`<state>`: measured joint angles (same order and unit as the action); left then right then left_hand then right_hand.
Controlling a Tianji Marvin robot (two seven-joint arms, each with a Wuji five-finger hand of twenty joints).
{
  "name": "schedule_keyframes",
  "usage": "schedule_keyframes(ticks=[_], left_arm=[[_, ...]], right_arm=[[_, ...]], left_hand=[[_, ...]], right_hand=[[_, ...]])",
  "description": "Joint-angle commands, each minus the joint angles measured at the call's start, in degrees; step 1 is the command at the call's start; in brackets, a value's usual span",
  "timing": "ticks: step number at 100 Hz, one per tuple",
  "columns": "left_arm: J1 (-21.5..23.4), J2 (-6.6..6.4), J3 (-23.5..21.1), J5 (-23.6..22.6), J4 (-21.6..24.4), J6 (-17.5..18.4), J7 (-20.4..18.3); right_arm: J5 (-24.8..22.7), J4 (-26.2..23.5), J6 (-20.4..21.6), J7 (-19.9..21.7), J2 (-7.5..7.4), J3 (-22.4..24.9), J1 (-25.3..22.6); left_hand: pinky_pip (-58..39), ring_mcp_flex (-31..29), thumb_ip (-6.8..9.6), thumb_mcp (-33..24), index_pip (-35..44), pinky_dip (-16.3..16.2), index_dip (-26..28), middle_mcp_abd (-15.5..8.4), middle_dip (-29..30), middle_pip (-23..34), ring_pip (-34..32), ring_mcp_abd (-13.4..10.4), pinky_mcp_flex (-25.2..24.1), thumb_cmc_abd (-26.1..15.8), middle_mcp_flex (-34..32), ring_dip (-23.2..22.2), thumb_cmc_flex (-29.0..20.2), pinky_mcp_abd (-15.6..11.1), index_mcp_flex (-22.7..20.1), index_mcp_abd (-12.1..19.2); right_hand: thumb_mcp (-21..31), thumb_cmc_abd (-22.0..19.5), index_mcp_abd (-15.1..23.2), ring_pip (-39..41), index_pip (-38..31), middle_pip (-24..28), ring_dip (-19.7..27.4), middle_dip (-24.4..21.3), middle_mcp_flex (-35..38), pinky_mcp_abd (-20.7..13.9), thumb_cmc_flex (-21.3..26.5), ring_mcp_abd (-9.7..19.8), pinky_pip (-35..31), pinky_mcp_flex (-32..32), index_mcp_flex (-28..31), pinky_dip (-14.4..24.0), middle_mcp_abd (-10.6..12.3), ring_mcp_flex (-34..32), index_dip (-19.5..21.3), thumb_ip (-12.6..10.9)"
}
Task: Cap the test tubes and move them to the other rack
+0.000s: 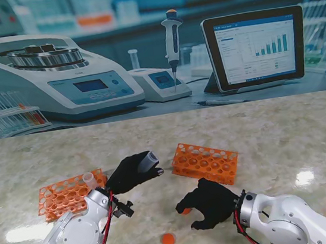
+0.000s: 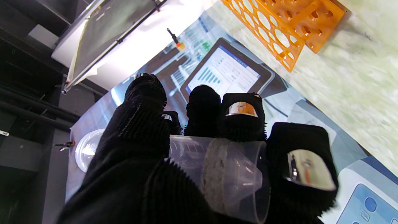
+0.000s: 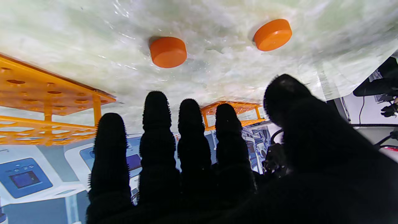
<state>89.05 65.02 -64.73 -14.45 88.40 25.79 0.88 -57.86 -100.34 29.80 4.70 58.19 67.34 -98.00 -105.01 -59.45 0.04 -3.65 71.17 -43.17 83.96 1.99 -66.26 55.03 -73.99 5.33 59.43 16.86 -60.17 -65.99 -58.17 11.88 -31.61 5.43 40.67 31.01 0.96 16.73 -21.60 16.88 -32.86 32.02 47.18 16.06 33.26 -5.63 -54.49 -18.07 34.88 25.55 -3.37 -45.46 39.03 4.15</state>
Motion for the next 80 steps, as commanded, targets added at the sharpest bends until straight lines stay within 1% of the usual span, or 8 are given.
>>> schedule_keyframes(ticks=[1, 17, 35, 51, 80], left_arm=[[0.4, -0.14, -0.1, 0.1, 0.7, 0.1, -0.4], [0.6, -0.26, -0.4, 0.3, 1.1, 0.3, -0.8], [0.9, -0.37, -0.5, 0.5, 1.6, 0.0, -1.2], [1.0, -0.47, -0.6, 0.6, 1.9, -0.1, -1.6], [1.1, -0.58, -0.7, 0.9, 2.1, -0.3, -2.1]], right_arm=[[-0.6, 0.6, -0.3, 0.4, 0.11, -0.9, 0.6], [-2.2, 1.9, -0.9, 0.1, -0.13, -3.7, 2.9], [-3.5, 3.7, -1.7, -0.2, -0.36, -6.7, 5.5], [-4.7, 5.3, -2.2, -1.3, -0.47, -9.1, 7.6], [-6.2, 7.2, -2.8, -2.0, -0.70, -11.8, 10.1]], left_hand=[[-11.7, -3.5, 1.66, -2.0, 4.6, 0.8, 3.5, -1.0, -0.6, 1.1, -4.7, -2.7, 3.0, -3.1, -2.3, -0.3, -0.4, -6.1, -1.5, 3.5], [-11.5, -3.4, 1.61, -1.9, 4.6, 0.9, 3.5, -1.1, -0.6, 1.1, -4.6, -2.7, 2.9, -3.2, -2.2, -0.3, -0.4, -6.0, -1.5, 3.5], [-11.1, -3.3, 1.57, -1.7, 4.5, 1.0, 3.5, -1.3, -0.5, 1.1, -4.5, -2.7, 2.9, -3.4, -2.2, -0.3, -0.3, -5.9, -1.3, 3.7], [-10.9, -3.2, 1.56, -1.7, 4.5, 1.1, 3.5, -1.3, -0.5, 1.1, -4.4, -2.7, 2.9, -3.5, -2.1, -0.3, -0.3, -5.8, -1.3, 3.7], [-10.6, -3.1, 1.55, -1.5, 4.5, 1.2, 3.4, -1.4, -0.4, 1.0, -4.2, -2.6, 2.8, -3.6, -2.0, -0.3, -0.3, -5.5, -1.2, 3.8]], right_hand=[[2.0, 2.8, -0.9, 2.6, -1.0, 1.0, -1.3, 0.9, 0.3, -1.5, 1.4, 0.8, -1.7, -0.2, 1.4, 1.4, -0.9, -1.0, 1.2, 0.6], [3.3, 3.8, -0.6, 3.8, -1.8, 2.1, -2.8, 2.2, 0.3, -1.7, 1.8, 1.1, -2.0, -0.5, 1.5, 1.8, -0.5, -1.3, 2.1, 0.5], [4.1, 4.7, -0.5, 4.3, -2.1, 2.8, -3.6, 3.0, 0.0, -2.0, 2.0, 1.1, -2.4, -0.9, 1.5, 2.2, -0.5, -1.2, 2.7, 0.5], [4.5, 5.3, -0.4, 4.7, -2.0, 2.9, -4.1, 3.3, -0.3, -2.3, 2.0, 1.2, -3.0, -1.2, 1.4, 2.6, -0.5, -1.4, 2.9, 0.6], [5.2, 5.8, -0.2, 5.3, -1.8, 2.9, -4.9, 3.4, -0.5, -2.6, 2.0, 1.4, -3.7, -1.6, 1.5, 3.4, -0.4, -1.4, 2.9, 0.7]])
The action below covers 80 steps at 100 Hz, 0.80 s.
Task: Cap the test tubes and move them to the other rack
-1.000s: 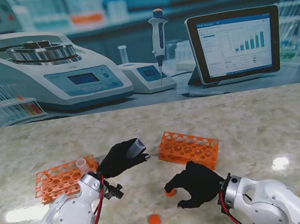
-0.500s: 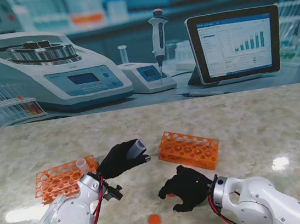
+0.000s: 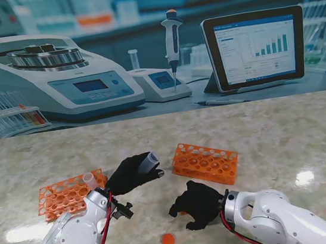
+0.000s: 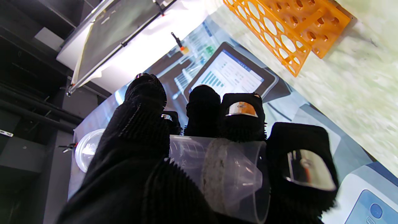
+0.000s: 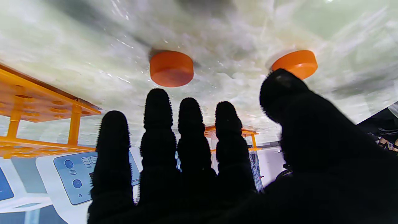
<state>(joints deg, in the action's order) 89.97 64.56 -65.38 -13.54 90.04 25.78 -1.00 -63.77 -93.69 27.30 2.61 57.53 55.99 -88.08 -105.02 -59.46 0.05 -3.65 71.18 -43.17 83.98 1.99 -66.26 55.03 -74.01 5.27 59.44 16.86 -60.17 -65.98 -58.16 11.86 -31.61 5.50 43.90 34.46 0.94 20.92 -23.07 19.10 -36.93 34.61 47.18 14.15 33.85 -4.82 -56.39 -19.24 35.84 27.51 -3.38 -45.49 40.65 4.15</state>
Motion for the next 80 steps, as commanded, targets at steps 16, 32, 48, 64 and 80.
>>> schedule_keyframes(ticks=[16, 32, 48, 64, 80], left_arm=[[0.2, -0.16, 0.0, -0.2, 0.5, -0.4, -0.4], [0.2, -0.23, -0.1, -0.4, 0.5, -0.5, -0.6], [0.2, -0.22, -0.1, -0.5, 0.6, -0.6, -0.5], [0.3, -0.21, -0.1, -0.8, 0.7, -0.8, -0.3], [0.3, -0.21, -0.1, -1.1, 0.7, -0.8, -0.2]], right_arm=[[-0.8, 1.6, -0.4, -0.5, -0.12, -1.6, 1.4], [-1.0, 2.8, -0.9, -1.2, -0.13, -3.0, 2.6], [-1.1, 4.1, -1.4, -1.3, -0.22, -4.4, 3.9], [-1.1, 5.0, -1.8, -1.4, -0.26, -5.5, 4.9], [-1.3, 5.6, -2.0, -1.7, -0.29, -6.0, 5.3]], left_hand=[[-10.4, -3.0, 1.54, -1.4, 4.5, 1.2, 3.4, -1.5, -0.4, 0.9, -4.1, -2.5, 2.8, -3.7, -2.0, -0.3, -0.3, -5.3, -1.2, 3.8], [-10.2, -3.0, 1.55, -1.4, 4.4, 1.3, 3.4, -1.6, -0.3, 0.9, -4.0, -2.5, 2.8, -3.7, -1.9, -0.4, -0.3, -5.1, -1.2, 3.8], [-9.9, -2.9, 1.57, -1.3, 4.4, 1.4, 3.4, -1.6, -0.3, 0.9, -3.9, -2.4, 2.7, -3.8, -1.8, -0.4, -0.3, -4.9, -1.2, 3.8], [-9.8, -2.9, 1.58, -1.3, 4.4, 1.4, 3.4, -1.6, -0.3, 0.9, -3.8, -2.4, 2.7, -3.8, -1.8, -0.4, -0.3, -4.6, -1.1, 3.9], [-9.7, -2.9, 1.59, -1.2, 4.4, 1.5, 3.4, -1.6, -0.3, 0.9, -3.8, -2.3, 2.7, -3.8, -1.8, -0.4, -0.3, -4.5, -1.1, 3.9]], right_hand=[[2.2, 2.5, -0.1, 1.4, -0.3, 0.7, -1.1, 0.8, -0.4, -0.9, 1.3, 0.7, -2.2, -0.6, 0.6, 1.8, -0.4, -1.5, 1.3, 0.8], [2.1, 2.4, -0.3, 1.4, -0.1, 0.2, -1.3, 0.7, -1.7, -1.1, 1.0, 0.9, -2.4, -0.6, 0.5, 2.1, -0.7, -1.3, 1.2, 0.9], [2.2, 2.3, -0.3, 1.7, 0.1, 0.3, -1.5, 0.8, -2.1, -1.2, 0.8, 1.2, -2.6, -0.5, 0.6, 2.4, -0.8, -1.0, 1.0, 0.9], [2.2, 2.2, -0.1, 2.1, -0.1, 0.6, -1.8, 0.9, -2.0, -1.4, 0.7, 1.2, -2.8, -0.7, 0.8, 2.6, -0.7, -1.3, 1.1, 0.9], [2.2, 2.2, 0.2, 2.8, -0.6, 1.2, -2.3, 1.3, -1.7, -1.6, 1.0, 1.3, -3.5, -1.1, 1.2, 3.2, -0.4, -1.5, 1.3, 0.9]])
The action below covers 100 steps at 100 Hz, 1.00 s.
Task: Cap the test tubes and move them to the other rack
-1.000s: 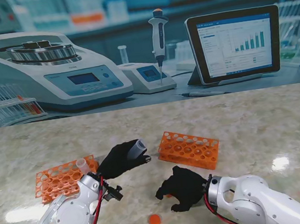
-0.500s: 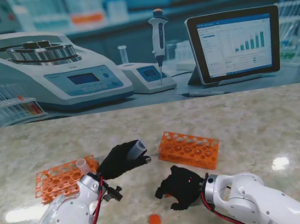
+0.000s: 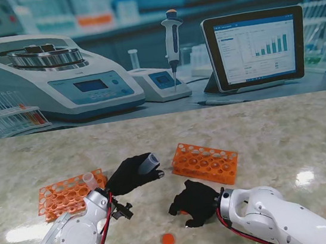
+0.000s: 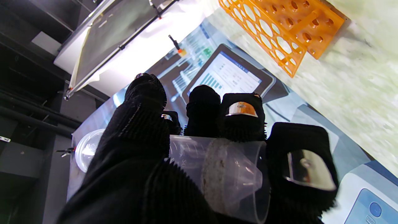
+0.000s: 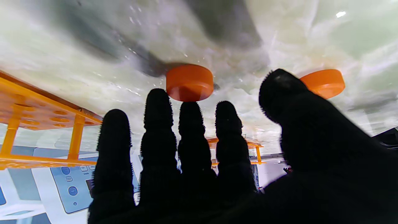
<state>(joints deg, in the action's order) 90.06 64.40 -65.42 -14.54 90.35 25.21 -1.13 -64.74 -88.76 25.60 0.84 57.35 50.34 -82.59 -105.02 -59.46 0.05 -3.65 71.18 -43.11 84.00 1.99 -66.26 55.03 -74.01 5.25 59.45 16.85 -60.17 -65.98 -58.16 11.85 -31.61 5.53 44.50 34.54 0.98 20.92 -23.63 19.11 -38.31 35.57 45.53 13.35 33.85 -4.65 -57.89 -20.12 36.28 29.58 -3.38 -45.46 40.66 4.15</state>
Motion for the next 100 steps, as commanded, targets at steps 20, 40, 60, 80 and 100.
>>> schedule_keyframes(ticks=[20, 40, 60, 80, 100], left_arm=[[0.3, -0.06, -0.1, -0.3, 0.5, -0.3, 0.0], [0.3, -0.07, -0.1, -0.4, 0.6, -0.4, 0.0], [0.4, -0.10, -0.2, -0.5, 0.6, -0.4, -0.1], [0.3, -0.12, -0.1, -0.5, 0.6, -0.5, -0.2], [0.3, -0.11, -0.1, -0.6, 0.6, -0.6, -0.1]], right_arm=[[-0.9, 1.4, -0.7, -0.9, -0.14, -1.1, 0.4], [-1.2, 2.3, -1.0, -1.6, -0.19, -2.1, 1.1], [-1.5, 2.0, -1.0, -1.5, -0.23, -1.8, 0.9], [-2.1, 1.6, -0.9, -1.6, -0.30, -1.4, 0.6], [-1.8, 1.5, -0.7, -1.4, -0.27, -1.2, 0.3]], left_hand=[[-9.5, -2.8, 1.61, -1.2, 4.4, 1.5, 3.4, -1.6, -0.3, 0.9, -3.7, -2.2, 2.7, -3.8, -1.8, -0.5, -0.3, -4.1, -1.1, 3.9], [-9.3, -2.7, 1.62, -1.2, 4.4, 1.6, 3.4, -1.7, -0.2, 0.9, -3.6, -2.1, 2.7, -3.9, -1.7, -0.5, -0.3, -3.9, -1.1, 3.9], [-9.2, -2.6, 1.62, -1.1, 4.4, 1.6, 3.4, -1.7, -0.2, 0.9, -3.4, -2.0, 2.7, -3.9, -1.7, -0.5, -0.3, -3.7, -1.1, 3.9], [-9.1, -2.5, 1.64, -1.1, 4.4, 1.7, 3.4, -1.7, -0.2, 0.8, -3.4, -1.9, 2.6, -3.9, -1.7, -0.5, -0.3, -3.4, -1.1, 4.0], [-9.0, -2.5, 1.64, -1.1, 4.4, 1.8, 3.4, -1.7, -0.2, 0.8, -3.3, -1.9, 2.6, -3.9, -1.7, -0.5, -0.3, -3.3, -1.1, 4.0]], right_hand=[[2.0, 2.4, 1.0, 4.0, -1.4, 2.4, -1.8, 1.3, 0.5, -1.3, 1.5, 1.4, -3.8, -1.2, 1.5, 2.5, 0.0, -2.1, 2.3, 0.9], [2.5, 2.6, 1.2, 5.4, -2.4, 3.3, -2.7, 1.9, 0.8, -2.1, 2.3, 1.6, -5.1, -2.4, 1.9, 3.5, 0.1, -2.7, 3.1, 0.8], [3.1, 3.1, 1.5, 7.2, -3.3, 4.4, -4.0, 2.8, 1.1, -3.3, 2.8, 1.8, -5.6, -4.5, 2.3, 3.7, 0.2, -3.2, 3.9, 0.8], [3.7, 3.3, 1.8, 8.9, -4.1, 5.5, -5.1, 3.4, 1.7, -4.6, 3.6, 2.2, -6.4, -7.9, 2.8, 3.7, 0.2, -4.2, 4.6, 0.7], [4.4, 3.5, 2.6, 9.8, -4.6, 6.5, -5.8, 3.8, 2.5, -5.7, 5.2, 2.4, -5.8, -10.7, 3.3, 2.4, 0.3, -5.4, 4.9, 1.0]])
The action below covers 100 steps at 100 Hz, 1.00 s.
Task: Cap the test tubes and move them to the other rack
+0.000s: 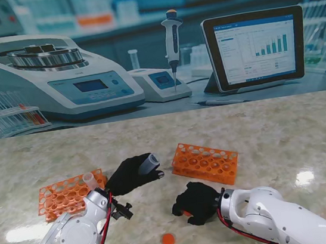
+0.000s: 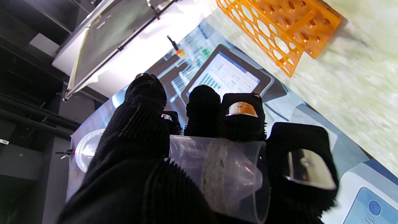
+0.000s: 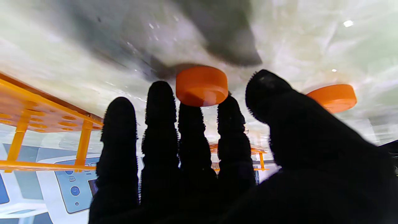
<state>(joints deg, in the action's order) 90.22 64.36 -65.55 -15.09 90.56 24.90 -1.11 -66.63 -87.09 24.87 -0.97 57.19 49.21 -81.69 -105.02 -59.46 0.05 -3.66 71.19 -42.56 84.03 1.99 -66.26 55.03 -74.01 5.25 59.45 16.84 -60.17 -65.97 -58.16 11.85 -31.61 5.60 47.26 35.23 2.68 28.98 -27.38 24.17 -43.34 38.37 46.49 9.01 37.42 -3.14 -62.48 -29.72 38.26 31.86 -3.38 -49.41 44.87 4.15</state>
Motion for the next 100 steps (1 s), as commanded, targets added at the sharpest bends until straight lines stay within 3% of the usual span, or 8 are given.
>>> schedule_keyframes(ticks=[1, 23, 45, 74, 84, 93, 100], left_arm=[[0.1, -0.07, 0.0, -0.1, 0.3, -0.3, -0.1], [0.0, -0.08, 0.1, -0.1, 0.3, -0.4, -0.2], [0.0, -0.07, 0.2, -0.1, 0.3, -0.5, -0.2], [0.1, -0.05, 0.1, -0.3, 0.4, -0.6, 0.0], [0.1, -0.06, 0.0, -0.4, 0.4, -0.6, 0.0], [0.1, -0.06, 0.0, -0.4, 0.4, -0.6, 0.0], [0.2, -0.06, -0.1, -0.5, 0.4, -0.6, 0.0]], right_arm=[[0.2, -0.2, 0.1, 0.4, -0.11, -0.1, -0.6], [0.7, 0.2, 0.5, 0.4, -0.07, -0.4, -0.2], [1.2, 0.7, 0.4, 0.3, -0.02, -1.1, 0.2], [1.2, 2.1, 0.2, -0.8, -0.05, -2.8, 1.3], [1.1, 2.2, 0.2, -1.0, -0.05, -2.7, 1.2], [0.5, 1.7, 0.3, -1.3, -0.10, -2.0, 0.7], [0.0, 1.3, 0.4, -1.5, -0.12, -1.4, 0.2]], left_hand=[[-9.0, -2.5, 1.63, -1.1, 4.4, 1.2, 3.3, -1.7, -0.2, 0.8, -3.3, -1.9, 2.6, -3.9, -1.7, -0.5, -0.3, -3.3, -1.1, 3.9], [-9.0, -2.5, 1.64, -1.1, 4.4, 1.2, 3.3, -1.8, -0.1, 0.7, -3.3, -1.8, 2.6, -3.9, -1.6, -0.5, -0.3, -3.3, -1.1, 4.0], [-8.8, -2.4, 1.65, -1.1, 4.4, 1.3, 3.3, -1.9, 0.0, 0.6, -3.1, -1.7, 2.6, -3.8, -1.7, -0.5, -0.3, -3.1, -1.1, 4.0], [-8.6, -2.4, 1.66, -1.1, 4.4, 1.4, 3.2, -1.9, 0.0, 0.5, -3.0, -1.7, 2.6, -3.8, -1.6, -0.4, -0.3, -2.9, -1.1, 3.9], [-8.5, -2.4, 1.66, -1.1, 4.4, 1.4, 3.2, -1.8, 0.0, 0.5, -3.0, -1.7, 2.6, -3.8, -1.6, -0.4, -0.3, -2.8, -1.1, 4.0], [-8.5, -2.4, 1.66, -1.1, 4.4, 1.4, 3.2, -1.8, 0.0, 0.5, -3.0, -1.7, 2.6, -3.8, -1.6, -0.4, -0.3, -2.8, -1.1, 4.0], [-8.4, -2.4, 1.66, -1.1, 4.4, 1.4, 3.2, -1.9, 0.0, 0.5, -2.9, -1.6, 2.5, -3.8, -1.6, -0.4, -0.3, -2.7, -1.1, 4.0]], right_hand=[[1.7, 2.9, 1.1, 1.8, -0.9, 1.5, -0.8, 1.0, 1.7, -1.4, 1.8, 1.0, -1.2, -1.3, 1.4, 0.1, 0.4, -1.6, 0.6, 1.1], [2.2, 4.0, 3.8, 2.2, -3.2, 2.9, -1.6, 2.6, 4.1, -2.4, 3.7, 1.6, -1.3, -4.4, 1.8, -1.5, 1.8, -4.0, -1.4, 3.2], [3.3, 5.2, 4.2, 2.8, -5.7, 2.2, -2.6, 7.4, 5.9, -2.8, 5.8, 1.6, -1.7, -6.3, 2.0, -2.5, 1.8, -5.4, -3.4, 4.2], [4.7, 6.6, 3.8, 4.0, -7.3, 2.1, -5.9, 9.6, 7.0, -2.8, 7.1, 1.3, -2.3, -7.2, 2.1, -2.4, 1.8, -5.8, -4.1, 5.0], [4.7, 5.6, 3.0, 2.9, -6.5, 1.5, -4.4, 8.7, 5.9, -2.4, 4.8, 1.1, -1.7, -6.0, 1.8, -2.4, 1.3, -4.9, -4.6, 4.0], [4.1, 4.1, 1.7, 2.3, -3.0, 1.8, -2.8, 2.2, 4.2, -1.9, 2.2, 0.6, -1.1, -4.7, 1.9, -2.1, 1.0, -3.4, -3.9, 2.0], [3.6, 3.1, 1.0, 1.6, -1.3, 1.4, -2.3, 0.8, 3.4, -1.4, 0.2, 0.5, -0.9, -3.6, 1.7, -1.9, 0.5, -2.5, -3.7, 0.8]])
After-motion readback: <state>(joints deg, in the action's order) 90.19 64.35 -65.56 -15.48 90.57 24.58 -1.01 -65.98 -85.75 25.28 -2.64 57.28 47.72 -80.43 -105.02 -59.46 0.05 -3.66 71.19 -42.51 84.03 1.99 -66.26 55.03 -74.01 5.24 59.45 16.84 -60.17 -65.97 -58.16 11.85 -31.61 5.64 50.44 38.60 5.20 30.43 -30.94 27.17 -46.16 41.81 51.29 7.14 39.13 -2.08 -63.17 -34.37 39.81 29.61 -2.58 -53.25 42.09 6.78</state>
